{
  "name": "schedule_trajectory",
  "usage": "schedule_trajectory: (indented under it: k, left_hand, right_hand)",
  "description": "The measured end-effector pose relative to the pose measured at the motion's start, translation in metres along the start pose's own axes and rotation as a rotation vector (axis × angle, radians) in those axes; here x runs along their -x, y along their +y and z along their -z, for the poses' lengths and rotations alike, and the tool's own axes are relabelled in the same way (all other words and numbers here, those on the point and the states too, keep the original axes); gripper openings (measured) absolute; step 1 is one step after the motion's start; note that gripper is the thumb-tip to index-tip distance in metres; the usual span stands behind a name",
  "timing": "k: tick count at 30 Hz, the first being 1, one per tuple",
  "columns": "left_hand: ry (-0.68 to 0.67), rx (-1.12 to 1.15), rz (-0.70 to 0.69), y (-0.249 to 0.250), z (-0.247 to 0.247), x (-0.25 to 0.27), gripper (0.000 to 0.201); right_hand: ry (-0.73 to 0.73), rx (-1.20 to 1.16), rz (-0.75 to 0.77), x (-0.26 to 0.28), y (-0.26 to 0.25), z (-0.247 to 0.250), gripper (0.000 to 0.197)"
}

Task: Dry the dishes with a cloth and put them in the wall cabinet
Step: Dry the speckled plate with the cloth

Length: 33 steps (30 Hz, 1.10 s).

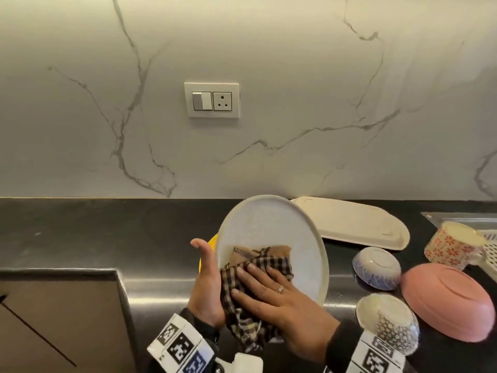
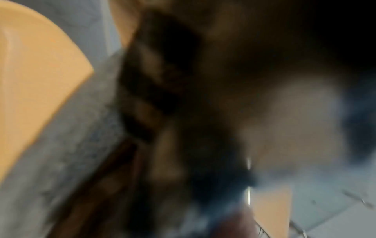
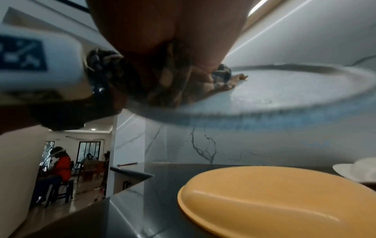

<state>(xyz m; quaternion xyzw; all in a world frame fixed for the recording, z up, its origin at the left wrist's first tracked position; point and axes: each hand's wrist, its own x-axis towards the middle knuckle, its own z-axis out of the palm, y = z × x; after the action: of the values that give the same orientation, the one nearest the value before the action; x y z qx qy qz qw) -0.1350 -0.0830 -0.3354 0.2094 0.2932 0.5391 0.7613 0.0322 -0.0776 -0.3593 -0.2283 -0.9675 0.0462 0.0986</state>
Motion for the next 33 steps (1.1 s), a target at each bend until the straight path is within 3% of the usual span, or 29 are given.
schedule_trajectory:
  k: [5,11,16,20,23,26,31,33]
  left_hand:
    - [-0.16,-0.145,-0.149,0.008,-0.008,-0.002,0.113]
    - [-0.139,-0.275,-0.348,0.01,-0.017,-0.007,0.071]
    - [-0.09,-0.253,-0.41,0.003,-0.024,-0.007,0.074]
    - [-0.043,-0.176,-0.429,-0.002,-0.037,-0.007,0.083]
    - [-0.027,-0.107,-0.408,-0.007,-0.042,-0.007,0.096]
    - [-0.027,-0.022,-0.345,-0.014,-0.048,-0.01,0.105]
    - [0.008,-0.006,-0.231,-0.026,-0.054,-0.011,0.118]
    - [-0.042,-0.036,-0.197,-0.029,-0.058,-0.009,0.123]
  right_hand:
    - [0.268,0.187,-0.001,-0.018,0.018,0.015,0.073]
    - [0.412,0.206,-0.202,-0.014,0.054,0.053,0.08]
    - [0.481,0.067,-0.406,0.021,0.078,0.047,0.077]
    - [0.587,0.006,-0.464,0.053,0.072,0.019,0.071]
    - [0.698,-0.064,-0.419,0.07,0.055,-0.002,0.068]
    - [0.734,0.006,-0.224,0.075,0.03,-0.02,0.038]
    - [0.582,0.068,-0.009,0.051,0.017,-0.01,0.035]
    - [0.531,0.141,0.036,0.038,0.026,-0.001,0.042]
